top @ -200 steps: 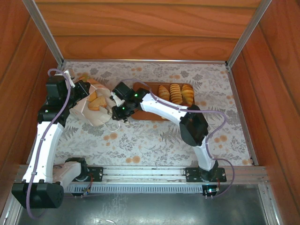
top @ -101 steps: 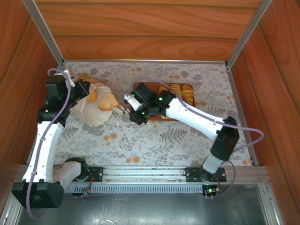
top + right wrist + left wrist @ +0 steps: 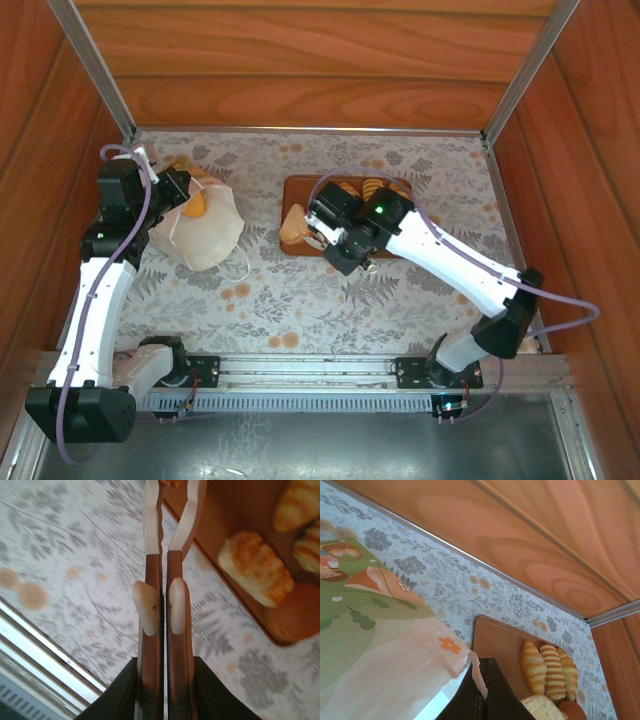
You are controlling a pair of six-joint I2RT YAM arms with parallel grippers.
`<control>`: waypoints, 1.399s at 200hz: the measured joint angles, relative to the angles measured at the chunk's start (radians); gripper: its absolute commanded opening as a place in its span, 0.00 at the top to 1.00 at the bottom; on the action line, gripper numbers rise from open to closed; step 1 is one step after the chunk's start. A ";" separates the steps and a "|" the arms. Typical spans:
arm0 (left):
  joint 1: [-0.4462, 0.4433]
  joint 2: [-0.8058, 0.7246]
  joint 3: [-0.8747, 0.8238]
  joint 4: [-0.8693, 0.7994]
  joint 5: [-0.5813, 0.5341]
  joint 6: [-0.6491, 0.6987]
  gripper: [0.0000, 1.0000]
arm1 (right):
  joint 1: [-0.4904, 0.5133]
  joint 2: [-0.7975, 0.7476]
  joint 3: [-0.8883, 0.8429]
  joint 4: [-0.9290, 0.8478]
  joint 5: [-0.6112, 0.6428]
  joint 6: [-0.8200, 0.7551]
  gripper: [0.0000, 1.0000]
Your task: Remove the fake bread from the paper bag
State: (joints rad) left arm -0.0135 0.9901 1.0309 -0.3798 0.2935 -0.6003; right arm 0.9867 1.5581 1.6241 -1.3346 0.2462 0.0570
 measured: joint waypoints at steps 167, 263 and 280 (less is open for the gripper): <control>0.000 -0.017 -0.047 0.029 0.000 0.001 1.00 | 0.002 0.412 0.311 -0.282 0.338 0.084 0.67; 0.000 -0.016 -0.050 0.045 0.001 0.000 1.00 | 0.093 0.470 0.348 -0.283 0.374 0.036 0.59; 0.000 -0.016 -0.050 0.045 0.001 0.000 1.00 | 0.107 0.491 0.350 -0.282 0.369 0.026 0.58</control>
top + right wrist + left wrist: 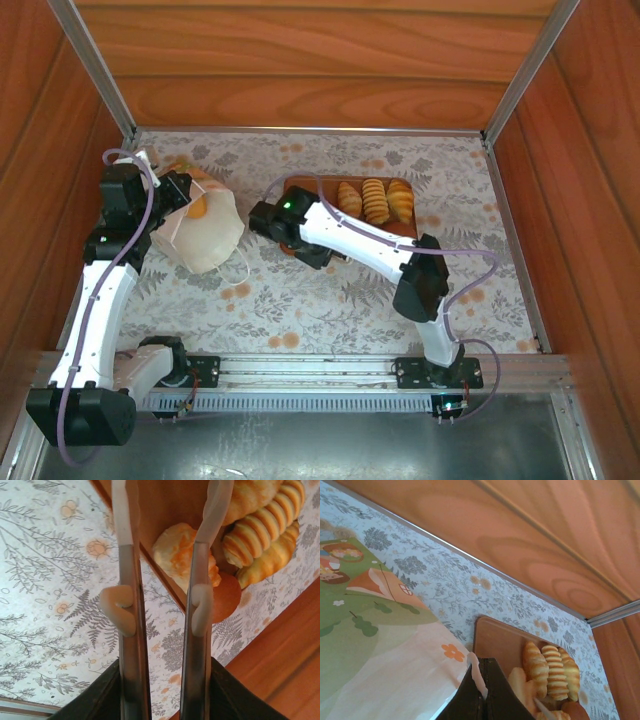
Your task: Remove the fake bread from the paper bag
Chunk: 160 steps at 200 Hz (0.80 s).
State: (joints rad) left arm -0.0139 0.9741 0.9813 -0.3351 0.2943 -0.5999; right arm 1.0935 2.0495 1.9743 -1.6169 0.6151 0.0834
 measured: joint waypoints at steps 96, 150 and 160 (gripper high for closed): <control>0.000 0.000 0.000 0.002 0.000 0.000 1.00 | 0.005 0.027 0.014 0.069 -0.055 -0.063 0.67; 0.000 0.000 0.000 0.002 0.000 0.000 1.00 | -0.008 0.041 0.019 0.111 -0.069 -0.094 0.77; 0.000 0.000 0.000 0.002 0.000 0.000 1.00 | -0.010 0.047 0.021 0.116 -0.069 -0.102 0.78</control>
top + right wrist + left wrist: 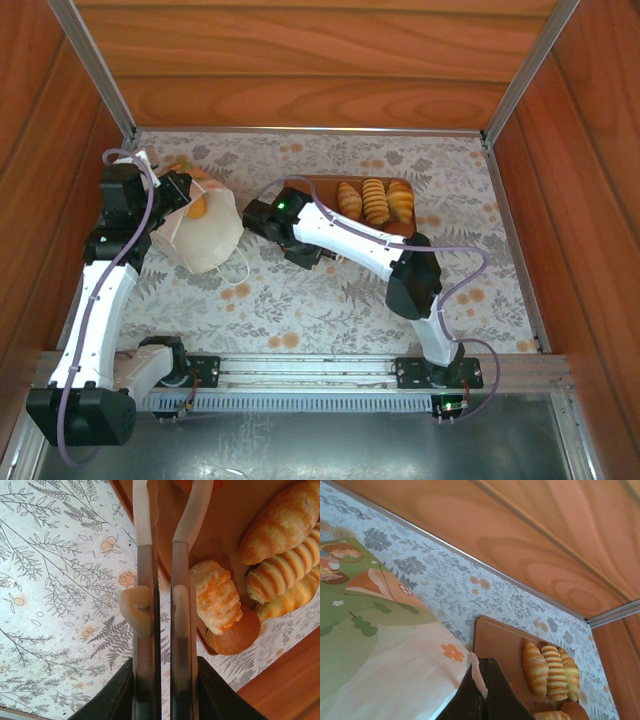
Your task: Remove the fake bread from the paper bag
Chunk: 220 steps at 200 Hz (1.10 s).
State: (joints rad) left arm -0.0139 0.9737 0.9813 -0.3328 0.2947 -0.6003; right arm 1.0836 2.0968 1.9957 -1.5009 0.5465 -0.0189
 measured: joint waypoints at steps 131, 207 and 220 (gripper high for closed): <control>0.000 0.020 0.000 0.005 0.025 0.001 1.00 | -0.005 -0.030 0.133 -0.104 0.124 0.032 0.76; 0.000 0.025 0.000 0.017 0.039 0.001 1.00 | -0.024 -0.041 0.080 -0.113 0.050 0.113 0.75; 0.000 0.025 0.000 0.019 0.042 0.001 1.00 | -0.024 -0.041 0.070 -0.115 0.041 0.121 0.75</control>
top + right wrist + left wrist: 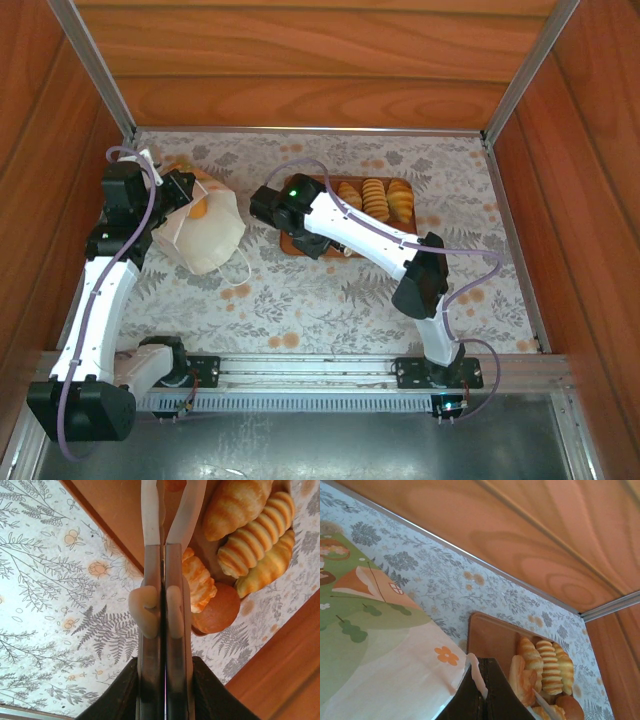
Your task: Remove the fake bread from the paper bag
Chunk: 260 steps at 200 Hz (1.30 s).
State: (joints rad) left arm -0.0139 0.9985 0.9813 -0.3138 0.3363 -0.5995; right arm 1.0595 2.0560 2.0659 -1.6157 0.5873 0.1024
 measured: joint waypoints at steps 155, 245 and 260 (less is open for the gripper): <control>0.000 0.000 0.000 0.001 0.002 -0.001 1.00 | 0.000 -0.014 -0.092 -0.001 -0.094 0.037 0.64; 0.000 0.000 0.000 0.001 0.003 -0.001 1.00 | -0.015 0.094 0.000 0.002 -0.132 -0.026 0.53; 0.000 0.000 0.000 0.001 0.002 -0.001 1.00 | -0.025 0.094 0.005 -0.002 -0.145 -0.029 0.52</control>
State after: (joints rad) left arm -0.0139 0.9981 0.9813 -0.3130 0.3386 -0.6003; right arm 1.0348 2.1502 2.0705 -1.6173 0.4423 0.0731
